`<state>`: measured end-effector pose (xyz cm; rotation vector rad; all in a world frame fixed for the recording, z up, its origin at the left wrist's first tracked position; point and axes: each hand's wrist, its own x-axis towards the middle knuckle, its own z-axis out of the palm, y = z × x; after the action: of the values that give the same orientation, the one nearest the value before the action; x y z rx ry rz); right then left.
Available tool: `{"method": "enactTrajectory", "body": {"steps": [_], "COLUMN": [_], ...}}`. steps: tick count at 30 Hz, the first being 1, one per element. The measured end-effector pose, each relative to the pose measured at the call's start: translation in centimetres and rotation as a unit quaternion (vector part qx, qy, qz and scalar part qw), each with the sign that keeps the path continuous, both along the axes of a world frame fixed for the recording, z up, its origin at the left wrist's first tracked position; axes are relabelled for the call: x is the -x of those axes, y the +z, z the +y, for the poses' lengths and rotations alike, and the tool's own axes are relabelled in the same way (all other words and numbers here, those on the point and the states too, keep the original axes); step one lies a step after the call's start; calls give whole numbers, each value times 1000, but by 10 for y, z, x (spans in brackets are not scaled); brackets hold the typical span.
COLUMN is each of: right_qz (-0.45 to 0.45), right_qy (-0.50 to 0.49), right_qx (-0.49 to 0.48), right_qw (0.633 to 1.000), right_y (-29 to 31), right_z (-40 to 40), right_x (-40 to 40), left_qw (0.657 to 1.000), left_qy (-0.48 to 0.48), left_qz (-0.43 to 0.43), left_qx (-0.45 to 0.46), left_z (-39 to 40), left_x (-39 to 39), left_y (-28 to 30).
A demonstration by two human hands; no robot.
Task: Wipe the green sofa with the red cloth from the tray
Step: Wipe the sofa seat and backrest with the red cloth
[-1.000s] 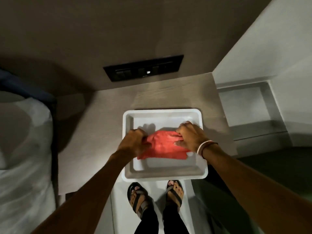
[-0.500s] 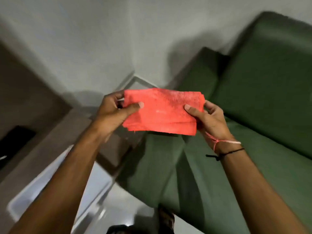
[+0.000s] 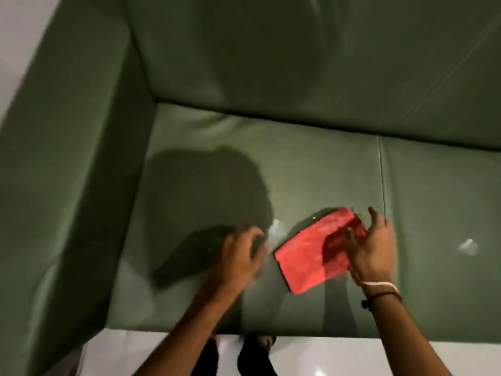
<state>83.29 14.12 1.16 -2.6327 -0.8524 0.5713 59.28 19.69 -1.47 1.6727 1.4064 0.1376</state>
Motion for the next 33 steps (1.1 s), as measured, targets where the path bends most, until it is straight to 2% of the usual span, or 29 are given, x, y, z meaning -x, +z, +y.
{"method": "enactTrajectory", "body": {"steps": [1, 2, 4, 6, 9, 11, 12, 14, 16, 18, 20, 23, 24, 25, 27, 29, 31, 33], "right_qz": [-51, -63, -51, -92, -148, -134, -132, -109, -90, -102, -143, -180, -169, -154, -134, -108, -58, -38], "right_qy": [20, 26, 15, 4, 21, 133, 218, 377, 449, 450, 385, 210, 167, 164, 255, 396, 476, 485], "right_qx": [10, 21, 58, 92, 50, -16, -53, -91, -72, -32, 15, 66, 49, 28, -21, -67, -94, -114], "right_qw": [998, 997, 997, 991, 988, 982, 966, 915, 886, 887, 912, 959, 970, 974, 957, 909, 872, 866], "right_y": [-12, -25, -52, -77, -98, -104, -107, -108, -104, -98, -96, -93, -94, -95, -99, -99, -98, -100], "right_z": [-6, -10, -9, 10, 67, 100, 103, 76, 20, -30, -44, 17, 48, 75, 97, 77, 32, -18], "right_x": [3, 12, 32, 38, 44, 75, 97, 133, 122, 70, 3, -45, -33, -9, 53, 111, 121, 88], "left_qw": [992, 972, 927, 906, 892, 886, 886, 886, 889, 890, 892, 890, 888, 887, 890, 900, 904, 896], "left_qy": [-20, -29, -53, -106, -130, -131, -133, -132, -130, -128, -125, -124, -126, -127, -129, -111, -101, -119], "left_qz": [61, 114, 204, 265, 275, 276, 280, 290, 291, 293, 294, 299, 304, 307, 308, 301, 294, 298], "left_qx": [-107, -203, -312, -314, -334, -348, -345, -336, -329, -324, -320, -321, -320, -320, -309, -294, -292, -308], "left_z": [12, 28, 62, 84, 90, 90, 90, 92, 91, 89, 89, 88, 88, 88, 89, 89, 87, 80], "left_x": [4, 12, 35, 53, 67, 67, 67, 66, 63, 62, 60, 58, 58, 58, 55, 54, 42, 13], "left_y": [-13, -27, -48, -70, -95, -97, -96, -93, -89, -87, -85, -84, -84, -84, -81, -75, -71, -65]}}
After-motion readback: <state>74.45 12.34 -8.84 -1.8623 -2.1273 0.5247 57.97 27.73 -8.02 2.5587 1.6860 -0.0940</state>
